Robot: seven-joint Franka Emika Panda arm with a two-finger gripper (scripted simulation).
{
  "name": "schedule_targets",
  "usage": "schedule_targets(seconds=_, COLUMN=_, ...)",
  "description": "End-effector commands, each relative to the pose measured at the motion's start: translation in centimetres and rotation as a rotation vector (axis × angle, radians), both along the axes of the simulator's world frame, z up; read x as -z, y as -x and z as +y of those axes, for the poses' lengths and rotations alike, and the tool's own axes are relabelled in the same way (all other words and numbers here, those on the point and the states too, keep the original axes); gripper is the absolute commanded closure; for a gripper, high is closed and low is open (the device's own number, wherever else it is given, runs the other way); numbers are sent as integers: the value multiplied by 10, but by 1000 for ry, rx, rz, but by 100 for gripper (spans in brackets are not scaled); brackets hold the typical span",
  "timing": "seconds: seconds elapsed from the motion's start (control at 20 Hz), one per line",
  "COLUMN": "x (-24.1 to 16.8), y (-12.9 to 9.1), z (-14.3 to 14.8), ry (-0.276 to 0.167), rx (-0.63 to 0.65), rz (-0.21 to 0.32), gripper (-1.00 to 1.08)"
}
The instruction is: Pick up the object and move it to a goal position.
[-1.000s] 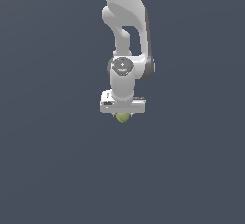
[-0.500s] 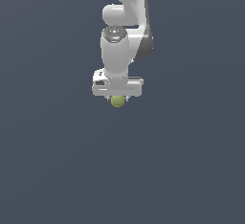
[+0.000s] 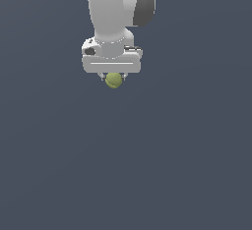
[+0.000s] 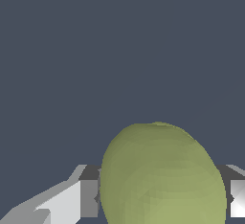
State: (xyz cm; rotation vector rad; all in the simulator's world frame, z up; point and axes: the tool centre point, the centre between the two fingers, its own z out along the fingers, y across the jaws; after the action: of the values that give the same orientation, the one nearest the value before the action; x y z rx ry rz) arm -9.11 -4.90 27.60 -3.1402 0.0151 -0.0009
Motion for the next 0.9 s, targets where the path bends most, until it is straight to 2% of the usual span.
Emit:
schedule_targets(seconds=0.0, x=-27, y=9, z=-7, ry=0, rx=0, rz=0, gripper=108)
schedule_targets(seconds=0.45, x=-116, y=36, z=-30, ry=0, rx=0, rz=0, gripper=108)
schedule_targets(seconds=0.85, x=-165, y=49, z=-43, ry=1, rx=0, rz=1, gripper=108)
